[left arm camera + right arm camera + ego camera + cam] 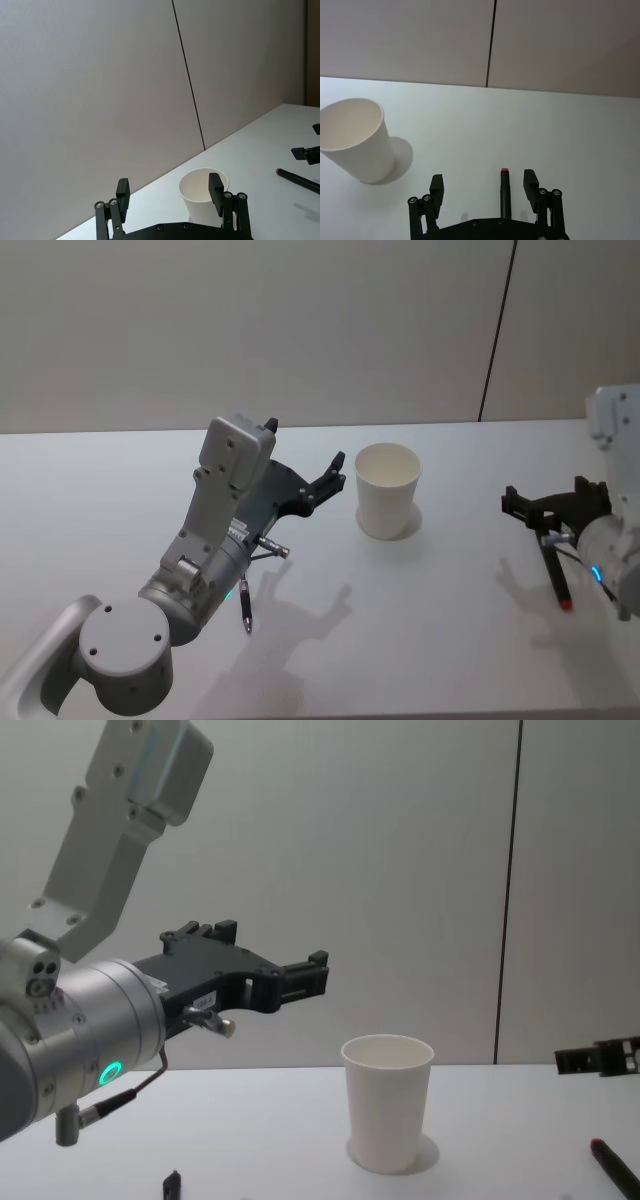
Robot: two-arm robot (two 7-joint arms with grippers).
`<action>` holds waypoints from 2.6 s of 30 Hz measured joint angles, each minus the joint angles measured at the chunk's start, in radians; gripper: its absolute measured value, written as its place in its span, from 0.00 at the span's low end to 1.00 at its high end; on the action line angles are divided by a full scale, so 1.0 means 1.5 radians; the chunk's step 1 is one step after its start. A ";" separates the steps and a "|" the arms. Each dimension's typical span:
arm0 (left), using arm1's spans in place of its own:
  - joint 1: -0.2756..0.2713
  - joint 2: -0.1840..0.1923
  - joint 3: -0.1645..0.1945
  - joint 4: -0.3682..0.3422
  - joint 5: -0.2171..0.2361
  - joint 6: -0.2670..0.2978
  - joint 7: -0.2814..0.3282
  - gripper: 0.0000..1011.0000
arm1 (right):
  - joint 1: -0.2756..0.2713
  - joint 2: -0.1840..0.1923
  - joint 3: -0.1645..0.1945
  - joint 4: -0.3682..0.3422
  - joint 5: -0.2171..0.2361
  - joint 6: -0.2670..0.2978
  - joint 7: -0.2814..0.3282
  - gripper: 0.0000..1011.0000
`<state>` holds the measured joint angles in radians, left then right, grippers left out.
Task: Place the pen into the pen holder.
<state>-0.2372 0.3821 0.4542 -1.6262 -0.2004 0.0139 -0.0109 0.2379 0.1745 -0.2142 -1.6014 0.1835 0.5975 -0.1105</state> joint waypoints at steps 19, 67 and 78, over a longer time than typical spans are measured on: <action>0.000 0.000 0.000 0.000 0.000 0.000 0.000 0.99 | 0.100 -0.036 0.018 0.130 0.003 0.067 -0.013 0.99; 0.000 0.000 0.000 0.000 0.000 0.000 0.000 0.99 | 0.274 -0.074 0.055 0.446 0.005 0.081 0.031 0.99; 0.000 0.000 0.000 0.000 0.000 0.000 0.000 0.99 | 0.294 -0.075 0.063 0.493 0.003 0.062 0.041 0.99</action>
<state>-0.2372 0.3821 0.4542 -1.6262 -0.2004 0.0138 -0.0109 0.6794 0.0627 -0.1202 -0.8616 0.1877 0.6909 -0.0491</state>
